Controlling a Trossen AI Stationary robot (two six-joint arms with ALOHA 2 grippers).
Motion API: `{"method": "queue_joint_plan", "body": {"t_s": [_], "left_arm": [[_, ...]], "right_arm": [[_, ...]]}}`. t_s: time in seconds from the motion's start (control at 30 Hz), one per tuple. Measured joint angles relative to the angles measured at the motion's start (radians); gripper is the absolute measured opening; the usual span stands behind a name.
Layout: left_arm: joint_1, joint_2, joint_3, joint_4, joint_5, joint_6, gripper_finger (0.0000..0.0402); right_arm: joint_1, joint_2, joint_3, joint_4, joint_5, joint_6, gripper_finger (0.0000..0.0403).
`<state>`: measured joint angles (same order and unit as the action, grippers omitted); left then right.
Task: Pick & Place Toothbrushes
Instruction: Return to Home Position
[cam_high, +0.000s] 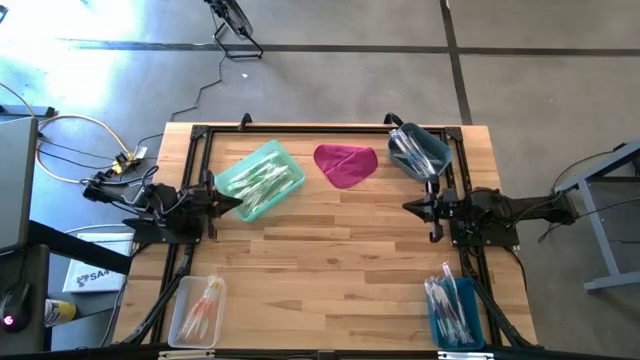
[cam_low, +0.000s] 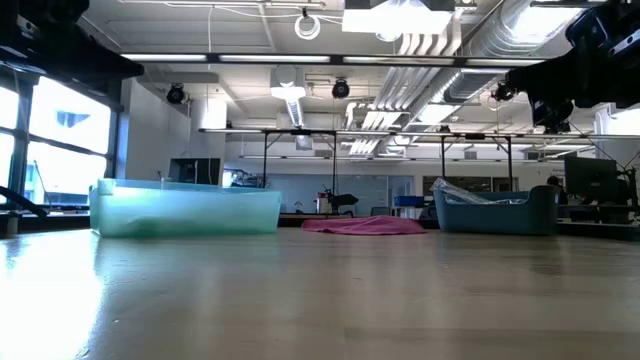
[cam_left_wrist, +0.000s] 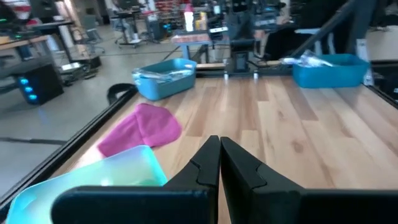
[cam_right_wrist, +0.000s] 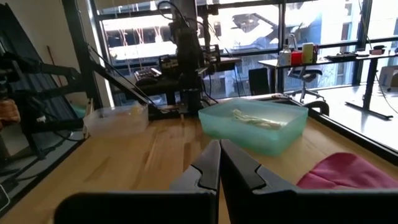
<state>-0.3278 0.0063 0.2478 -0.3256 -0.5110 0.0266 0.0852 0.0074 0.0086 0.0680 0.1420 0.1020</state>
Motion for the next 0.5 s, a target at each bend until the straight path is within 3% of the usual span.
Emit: {"method": "queue_joint_plan", "body": {"t_s": [0.13, 0.23, 0.5], "left_arm": [[0.000, 0.000, 0.000, -0.017, -0.073, -0.013, 0.0008], [0.000, 0.000, 0.000, -0.041, -0.073, -0.040, 0.0008], [0.000, 0.000, 0.000, -0.053, 0.238, -0.045, 0.0008]], "right_arm": [[0.000, 0.000, 0.000, -0.009, 0.017, 0.001, 0.0002], [0.000, 0.000, 0.000, -0.009, 0.016, 0.002, 0.0002], [0.000, 0.001, -0.001, -0.010, 0.012, 0.002, 0.0002]]}}
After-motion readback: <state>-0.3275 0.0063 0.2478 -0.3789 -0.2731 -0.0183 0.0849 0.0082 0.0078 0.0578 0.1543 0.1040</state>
